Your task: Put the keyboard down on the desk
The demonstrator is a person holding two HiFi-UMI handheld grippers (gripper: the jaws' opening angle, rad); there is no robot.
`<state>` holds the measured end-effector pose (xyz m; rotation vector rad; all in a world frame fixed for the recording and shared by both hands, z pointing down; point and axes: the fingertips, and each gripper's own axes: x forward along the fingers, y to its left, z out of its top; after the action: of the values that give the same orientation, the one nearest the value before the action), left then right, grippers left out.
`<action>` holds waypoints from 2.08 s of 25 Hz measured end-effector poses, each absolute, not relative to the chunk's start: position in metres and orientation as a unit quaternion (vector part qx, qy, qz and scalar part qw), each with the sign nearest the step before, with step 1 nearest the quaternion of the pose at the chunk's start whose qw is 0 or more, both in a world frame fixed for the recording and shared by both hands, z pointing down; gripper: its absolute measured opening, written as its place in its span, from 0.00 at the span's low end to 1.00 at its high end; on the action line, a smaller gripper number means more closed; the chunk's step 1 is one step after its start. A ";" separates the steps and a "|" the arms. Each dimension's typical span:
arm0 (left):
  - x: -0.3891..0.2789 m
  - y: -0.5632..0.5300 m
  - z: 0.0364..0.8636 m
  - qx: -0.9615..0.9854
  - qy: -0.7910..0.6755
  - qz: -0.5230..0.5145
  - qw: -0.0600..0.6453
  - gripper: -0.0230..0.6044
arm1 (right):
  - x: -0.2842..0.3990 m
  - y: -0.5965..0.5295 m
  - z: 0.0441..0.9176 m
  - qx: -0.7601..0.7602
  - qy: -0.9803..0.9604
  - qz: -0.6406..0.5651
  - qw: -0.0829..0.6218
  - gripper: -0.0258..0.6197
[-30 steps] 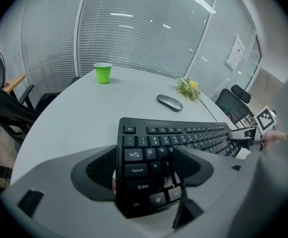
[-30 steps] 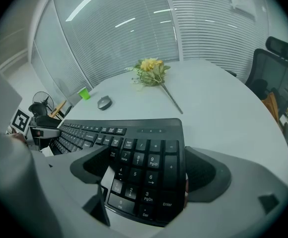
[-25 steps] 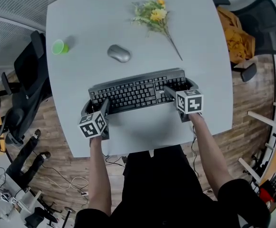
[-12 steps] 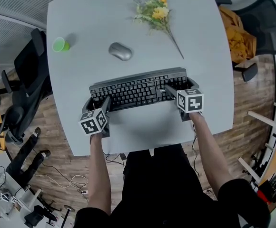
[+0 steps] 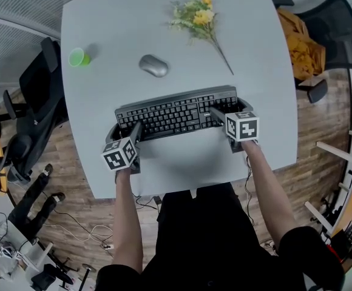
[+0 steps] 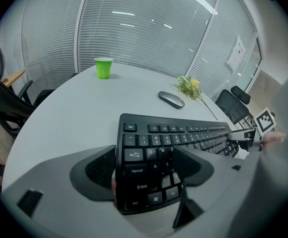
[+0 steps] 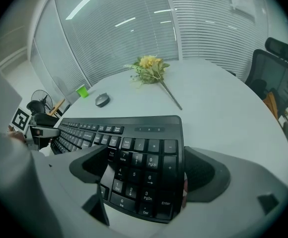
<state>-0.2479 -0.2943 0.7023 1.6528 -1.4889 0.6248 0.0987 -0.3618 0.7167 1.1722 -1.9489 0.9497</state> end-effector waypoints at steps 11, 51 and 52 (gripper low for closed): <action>-0.247 -0.281 0.699 0.660 -0.593 0.226 0.401 0.58 | 0.105 -0.353 0.706 0.461 -0.744 0.350 0.334 0.75; -0.166 -0.182 0.457 0.841 -0.504 0.037 0.194 0.42 | 0.025 -0.206 0.496 0.466 -0.842 0.227 0.149 0.29; -0.163 -0.178 0.447 0.844 -0.502 0.027 0.189 0.41 | 0.021 -0.202 0.483 0.457 -0.851 0.216 0.139 0.27</action>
<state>-0.1628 -0.1784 0.4474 2.3716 -1.4107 0.0764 0.0215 -0.2025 0.4831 1.3214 -2.4607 0.6246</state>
